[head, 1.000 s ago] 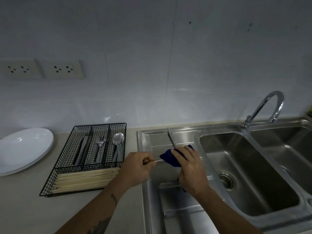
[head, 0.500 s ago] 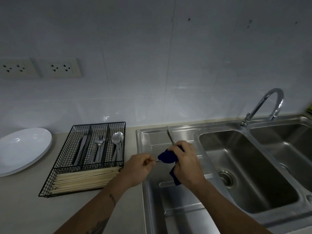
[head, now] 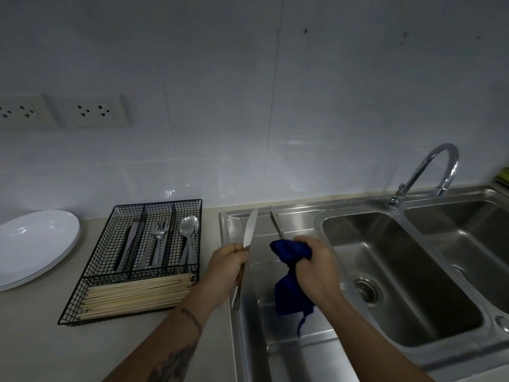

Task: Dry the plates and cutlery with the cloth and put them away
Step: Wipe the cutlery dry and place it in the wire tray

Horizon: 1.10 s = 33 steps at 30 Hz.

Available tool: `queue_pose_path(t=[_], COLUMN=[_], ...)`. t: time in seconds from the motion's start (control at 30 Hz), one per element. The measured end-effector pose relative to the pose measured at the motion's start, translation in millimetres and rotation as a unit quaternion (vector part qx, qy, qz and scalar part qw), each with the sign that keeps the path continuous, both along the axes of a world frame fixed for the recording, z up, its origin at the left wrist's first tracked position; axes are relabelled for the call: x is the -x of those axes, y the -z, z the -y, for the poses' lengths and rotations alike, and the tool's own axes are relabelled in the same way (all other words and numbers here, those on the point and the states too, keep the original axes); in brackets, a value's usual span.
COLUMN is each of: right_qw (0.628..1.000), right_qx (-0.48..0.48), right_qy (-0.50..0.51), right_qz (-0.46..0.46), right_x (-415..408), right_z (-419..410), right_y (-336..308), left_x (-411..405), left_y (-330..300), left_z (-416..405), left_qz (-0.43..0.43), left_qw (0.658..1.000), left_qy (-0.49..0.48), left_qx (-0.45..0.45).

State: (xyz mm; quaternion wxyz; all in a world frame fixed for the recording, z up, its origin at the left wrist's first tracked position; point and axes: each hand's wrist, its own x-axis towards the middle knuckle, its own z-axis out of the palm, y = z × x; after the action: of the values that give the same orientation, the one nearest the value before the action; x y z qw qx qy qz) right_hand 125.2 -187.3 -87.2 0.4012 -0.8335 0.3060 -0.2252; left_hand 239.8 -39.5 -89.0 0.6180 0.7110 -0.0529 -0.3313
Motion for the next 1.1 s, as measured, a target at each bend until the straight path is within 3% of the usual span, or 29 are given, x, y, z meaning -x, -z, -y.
queue_pose_path(t=[0.2, 0.37, 0.53, 0.7, 0.87, 1.1], right_qw=[0.999, 0.993, 0.952, 0.946, 0.916, 0.928], right_qx=[-0.033, 0.111, 0.274, 0.289, 0.372, 0.359], right_qy=[-0.016, -0.032, -0.100, -0.070, -0.098, -0.061], right_qz=[-0.028, -0.031, -0.094, -0.126, -0.114, -0.075], right_x=[-3, -8, -8, 2, -9, -12], right_z=[-16, -32, -47, -36, -42, -6], right_y=[8, -3, 10, 19, 7, -1], left_x=[1, -2, -6, -7, -1, 5], left_y=[-10, -9, -18, -18, -22, -35], left_z=[14, 19, 18, 9, 13, 10], left_qz=[0.067, 0.001, -0.116, -0.175, -0.182, -0.135], left_qw=[0.996, 0.996, 0.981, 0.963, 0.959, 0.969], left_qy=[-0.021, -0.077, -0.147, -0.200, -0.185, -0.055], left_qx=[-0.064, -0.033, 0.039, 0.053, 0.110, 0.201])
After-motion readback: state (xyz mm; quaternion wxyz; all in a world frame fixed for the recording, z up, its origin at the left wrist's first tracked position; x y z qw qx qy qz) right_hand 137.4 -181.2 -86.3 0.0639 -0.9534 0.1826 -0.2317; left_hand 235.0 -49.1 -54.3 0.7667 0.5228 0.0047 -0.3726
